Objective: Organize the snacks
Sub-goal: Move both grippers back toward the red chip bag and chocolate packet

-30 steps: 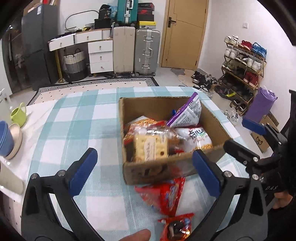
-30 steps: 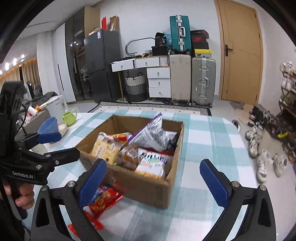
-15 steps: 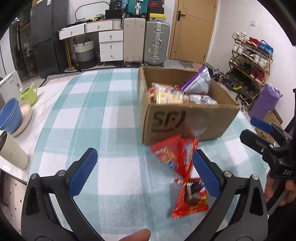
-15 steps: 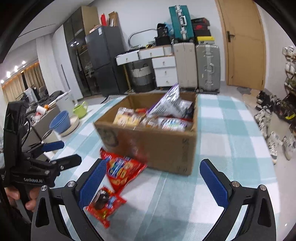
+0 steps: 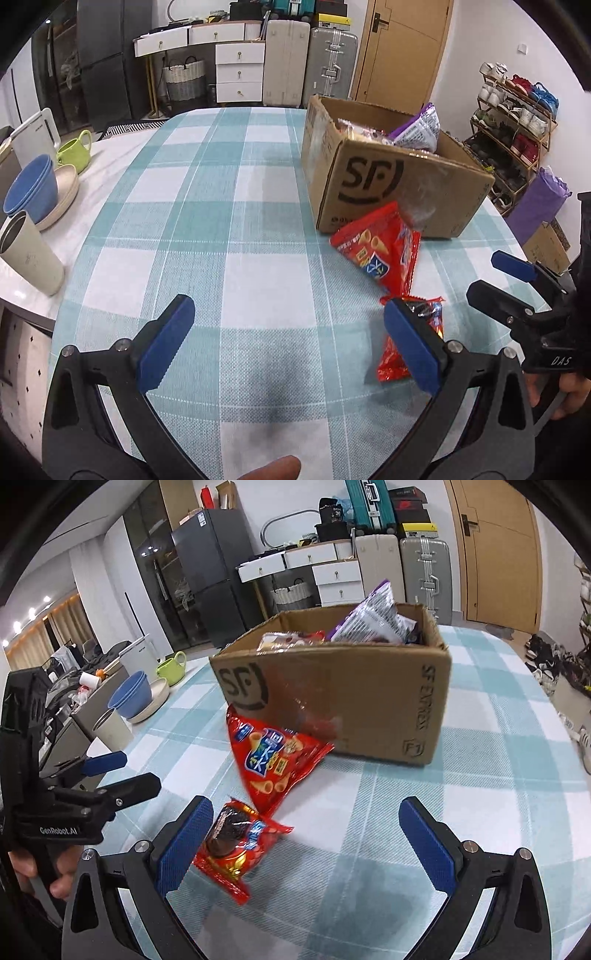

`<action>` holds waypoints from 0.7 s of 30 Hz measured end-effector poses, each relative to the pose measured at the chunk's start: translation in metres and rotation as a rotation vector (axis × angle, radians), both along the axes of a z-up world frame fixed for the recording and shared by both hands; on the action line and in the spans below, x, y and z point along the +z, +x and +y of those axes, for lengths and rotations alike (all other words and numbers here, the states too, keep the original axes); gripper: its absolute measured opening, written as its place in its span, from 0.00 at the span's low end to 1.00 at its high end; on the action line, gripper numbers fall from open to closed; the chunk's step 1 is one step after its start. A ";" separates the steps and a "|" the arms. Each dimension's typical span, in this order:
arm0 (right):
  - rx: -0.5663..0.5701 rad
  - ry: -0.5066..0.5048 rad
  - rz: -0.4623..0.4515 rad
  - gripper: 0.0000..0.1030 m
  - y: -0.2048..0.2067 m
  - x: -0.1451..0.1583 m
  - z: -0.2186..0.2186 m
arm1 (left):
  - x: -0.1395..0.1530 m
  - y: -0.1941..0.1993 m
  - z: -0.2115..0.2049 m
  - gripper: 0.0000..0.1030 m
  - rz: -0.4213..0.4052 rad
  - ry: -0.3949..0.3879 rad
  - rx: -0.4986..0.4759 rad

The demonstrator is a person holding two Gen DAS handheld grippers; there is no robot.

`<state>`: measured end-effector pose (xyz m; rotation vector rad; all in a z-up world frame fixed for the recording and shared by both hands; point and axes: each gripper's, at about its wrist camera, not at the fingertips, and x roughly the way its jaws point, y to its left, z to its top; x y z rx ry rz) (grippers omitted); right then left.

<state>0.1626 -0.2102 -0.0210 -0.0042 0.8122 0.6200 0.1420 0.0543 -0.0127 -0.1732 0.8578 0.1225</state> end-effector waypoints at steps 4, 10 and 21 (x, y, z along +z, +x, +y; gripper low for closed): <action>0.013 0.005 0.033 0.99 -0.002 -0.008 0.011 | -0.006 0.000 0.002 0.99 0.011 -0.002 0.002; 0.041 -0.031 0.069 0.99 -0.005 -0.022 0.037 | -0.011 -0.004 0.009 0.99 0.018 -0.009 0.010; 0.014 -0.069 0.100 0.99 -0.006 -0.037 0.060 | -0.027 -0.003 0.026 0.99 0.043 -0.033 0.038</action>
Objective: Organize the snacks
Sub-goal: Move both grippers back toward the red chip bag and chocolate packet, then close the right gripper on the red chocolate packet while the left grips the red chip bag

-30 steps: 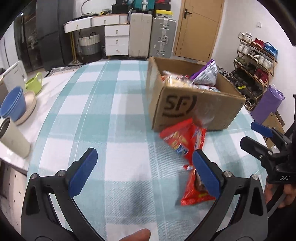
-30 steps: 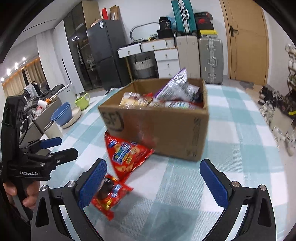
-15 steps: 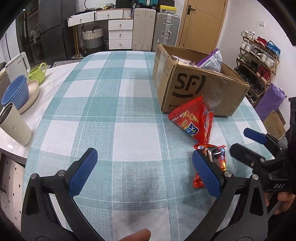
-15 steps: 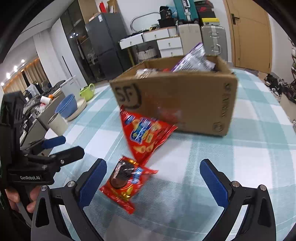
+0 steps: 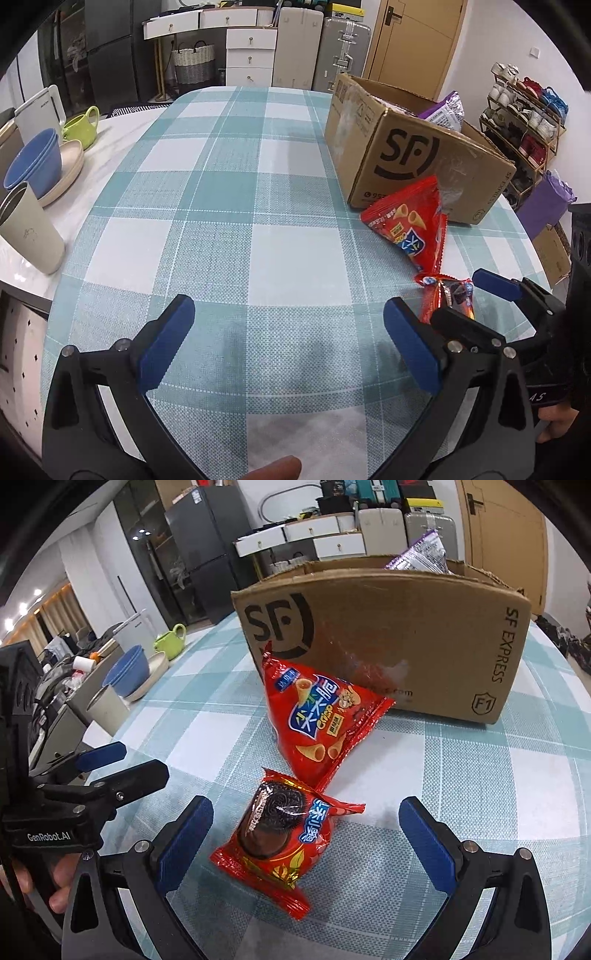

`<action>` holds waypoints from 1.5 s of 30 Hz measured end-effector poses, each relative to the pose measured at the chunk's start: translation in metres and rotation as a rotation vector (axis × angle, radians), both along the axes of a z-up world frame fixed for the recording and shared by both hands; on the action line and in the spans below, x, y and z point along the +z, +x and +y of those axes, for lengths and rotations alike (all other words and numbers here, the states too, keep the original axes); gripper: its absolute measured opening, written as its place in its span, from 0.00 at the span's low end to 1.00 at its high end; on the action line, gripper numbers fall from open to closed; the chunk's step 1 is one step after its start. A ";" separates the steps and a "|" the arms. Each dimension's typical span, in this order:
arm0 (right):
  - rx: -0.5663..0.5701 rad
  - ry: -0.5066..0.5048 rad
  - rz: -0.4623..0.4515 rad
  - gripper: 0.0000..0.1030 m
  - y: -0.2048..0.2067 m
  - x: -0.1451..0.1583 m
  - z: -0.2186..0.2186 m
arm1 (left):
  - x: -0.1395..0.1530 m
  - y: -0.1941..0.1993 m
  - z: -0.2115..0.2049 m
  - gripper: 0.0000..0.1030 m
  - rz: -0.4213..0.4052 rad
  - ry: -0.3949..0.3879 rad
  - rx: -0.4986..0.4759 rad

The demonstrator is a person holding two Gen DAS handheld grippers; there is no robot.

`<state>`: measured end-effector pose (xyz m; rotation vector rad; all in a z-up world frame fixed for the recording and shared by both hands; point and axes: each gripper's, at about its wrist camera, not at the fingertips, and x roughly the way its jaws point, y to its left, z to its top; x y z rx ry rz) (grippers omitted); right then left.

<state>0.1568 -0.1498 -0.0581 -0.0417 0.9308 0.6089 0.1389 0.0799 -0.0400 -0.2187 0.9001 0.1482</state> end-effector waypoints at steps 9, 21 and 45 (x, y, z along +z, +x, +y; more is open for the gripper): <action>-0.021 -0.087 0.004 0.99 -0.004 -0.009 -0.011 | -0.010 0.006 0.012 0.99 -0.006 -0.053 -0.021; -0.019 -0.106 -0.012 0.99 -0.008 -0.008 -0.007 | -0.019 0.019 0.021 0.99 -0.004 -0.081 -0.080; 0.099 0.001 -0.064 0.43 -0.018 0.001 -0.021 | -0.011 0.033 0.003 0.99 0.022 -0.052 -0.055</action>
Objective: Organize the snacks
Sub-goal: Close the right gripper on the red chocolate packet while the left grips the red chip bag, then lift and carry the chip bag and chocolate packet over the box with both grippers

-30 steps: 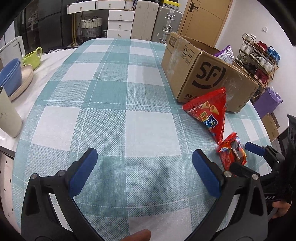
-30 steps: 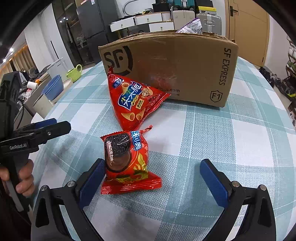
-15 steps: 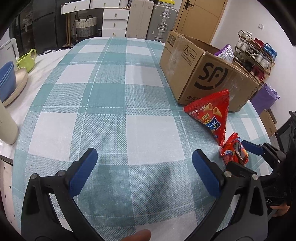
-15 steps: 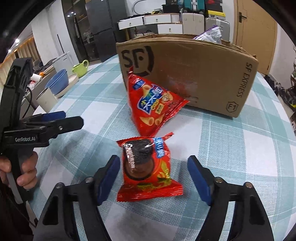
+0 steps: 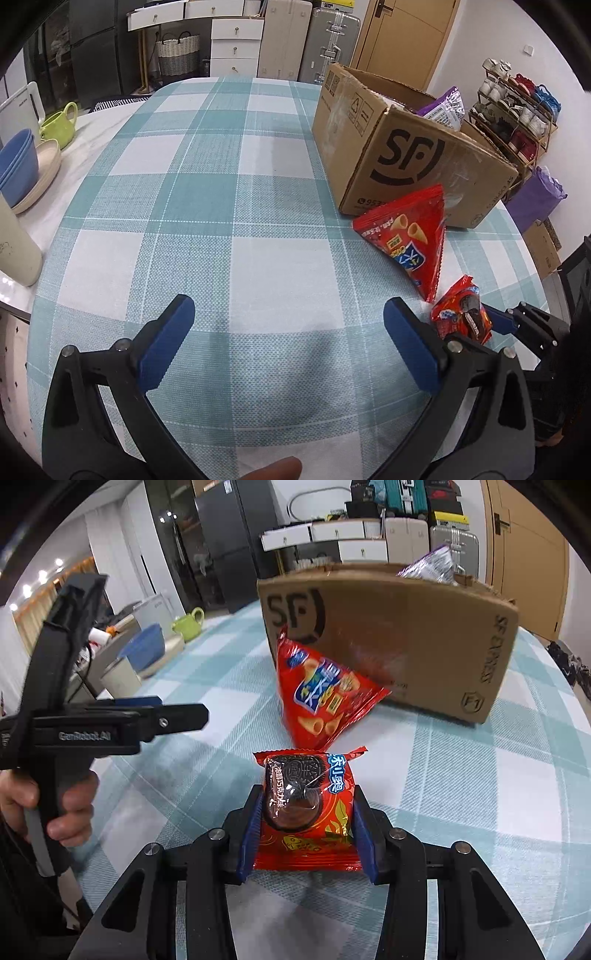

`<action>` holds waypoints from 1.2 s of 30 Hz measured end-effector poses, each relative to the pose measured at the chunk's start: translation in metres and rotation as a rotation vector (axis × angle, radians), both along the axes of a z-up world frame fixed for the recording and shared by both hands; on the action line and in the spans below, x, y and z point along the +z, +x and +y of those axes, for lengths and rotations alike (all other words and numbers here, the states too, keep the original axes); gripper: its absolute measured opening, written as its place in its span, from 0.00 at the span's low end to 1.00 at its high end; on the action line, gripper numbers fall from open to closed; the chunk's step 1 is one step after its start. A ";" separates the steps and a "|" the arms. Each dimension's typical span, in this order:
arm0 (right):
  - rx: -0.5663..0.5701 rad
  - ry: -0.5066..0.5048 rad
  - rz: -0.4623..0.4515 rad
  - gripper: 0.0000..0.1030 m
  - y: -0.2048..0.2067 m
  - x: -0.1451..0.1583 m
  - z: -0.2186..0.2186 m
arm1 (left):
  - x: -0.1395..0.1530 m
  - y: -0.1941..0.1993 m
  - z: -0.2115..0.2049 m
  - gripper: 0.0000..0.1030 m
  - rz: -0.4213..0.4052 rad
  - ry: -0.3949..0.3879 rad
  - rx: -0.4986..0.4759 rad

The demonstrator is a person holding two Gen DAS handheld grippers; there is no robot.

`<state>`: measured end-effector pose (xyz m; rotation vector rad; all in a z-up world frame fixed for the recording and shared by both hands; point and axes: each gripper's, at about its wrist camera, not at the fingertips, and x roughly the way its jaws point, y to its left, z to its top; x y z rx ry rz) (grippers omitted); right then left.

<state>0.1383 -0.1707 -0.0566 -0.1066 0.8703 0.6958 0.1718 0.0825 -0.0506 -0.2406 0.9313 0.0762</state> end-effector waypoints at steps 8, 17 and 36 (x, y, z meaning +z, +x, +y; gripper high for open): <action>-0.058 0.069 -0.047 0.43 0.009 0.019 -0.041 | 0.003 0.021 -0.022 0.99 0.005 -0.088 -0.027; -0.147 0.098 -0.069 0.43 0.030 0.029 -0.088 | 0.000 0.055 -0.062 0.99 0.015 -0.095 -0.077; -0.181 0.082 -0.061 0.43 0.030 0.025 -0.097 | -0.013 0.094 -0.088 0.58 0.027 -0.109 -0.117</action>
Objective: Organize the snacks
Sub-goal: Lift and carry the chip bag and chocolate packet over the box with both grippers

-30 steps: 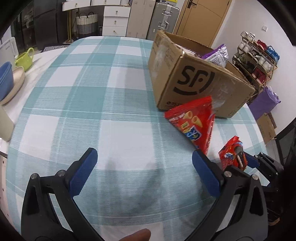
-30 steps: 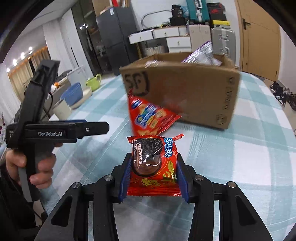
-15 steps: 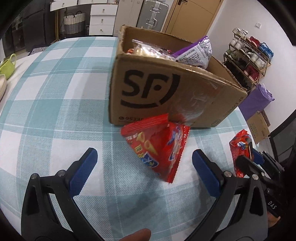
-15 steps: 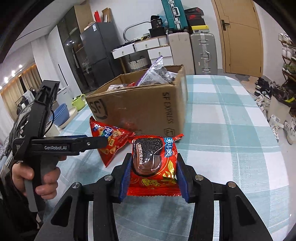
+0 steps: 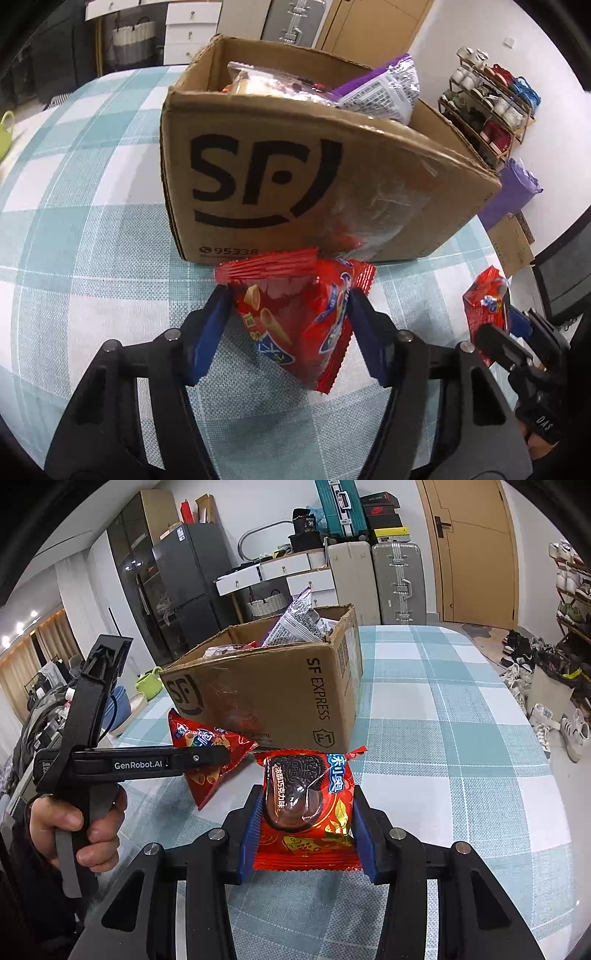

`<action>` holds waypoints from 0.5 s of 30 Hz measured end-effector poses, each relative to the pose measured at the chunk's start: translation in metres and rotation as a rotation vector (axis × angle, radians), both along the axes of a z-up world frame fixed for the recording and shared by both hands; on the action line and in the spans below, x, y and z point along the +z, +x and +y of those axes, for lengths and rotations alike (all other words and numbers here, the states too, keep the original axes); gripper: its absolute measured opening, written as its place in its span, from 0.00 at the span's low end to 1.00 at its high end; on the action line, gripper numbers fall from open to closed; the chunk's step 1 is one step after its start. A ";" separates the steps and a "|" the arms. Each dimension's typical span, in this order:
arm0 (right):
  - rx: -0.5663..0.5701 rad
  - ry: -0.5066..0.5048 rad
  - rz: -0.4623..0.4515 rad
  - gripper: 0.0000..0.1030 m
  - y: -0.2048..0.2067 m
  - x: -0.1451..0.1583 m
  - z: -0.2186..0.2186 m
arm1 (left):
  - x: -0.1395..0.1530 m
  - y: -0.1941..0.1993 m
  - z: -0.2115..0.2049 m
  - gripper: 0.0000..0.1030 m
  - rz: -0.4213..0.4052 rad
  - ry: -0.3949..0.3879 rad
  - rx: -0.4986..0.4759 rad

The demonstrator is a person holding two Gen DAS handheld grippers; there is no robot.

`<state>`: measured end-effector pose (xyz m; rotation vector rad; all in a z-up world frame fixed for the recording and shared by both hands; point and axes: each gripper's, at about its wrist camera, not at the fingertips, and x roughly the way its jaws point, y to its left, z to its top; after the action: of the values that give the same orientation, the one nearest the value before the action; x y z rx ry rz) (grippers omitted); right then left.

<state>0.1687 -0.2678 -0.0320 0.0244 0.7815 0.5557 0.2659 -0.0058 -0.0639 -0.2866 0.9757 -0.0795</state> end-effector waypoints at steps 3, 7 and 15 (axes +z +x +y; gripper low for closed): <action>0.005 -0.002 0.000 0.43 -0.002 0.000 0.003 | 0.000 -0.004 0.001 0.51 -0.012 -0.014 -0.006; 0.014 0.001 -0.001 0.43 -0.004 0.001 0.008 | 0.004 -0.013 -0.002 0.48 -0.031 -0.017 -0.027; 0.027 0.022 -0.031 0.43 -0.011 0.015 0.012 | 0.031 -0.040 0.000 0.48 -0.114 0.005 -0.040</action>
<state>0.1577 -0.2563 -0.0169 0.0253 0.7463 0.5890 0.2262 -0.0063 -0.0333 -0.2552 0.8681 -0.1282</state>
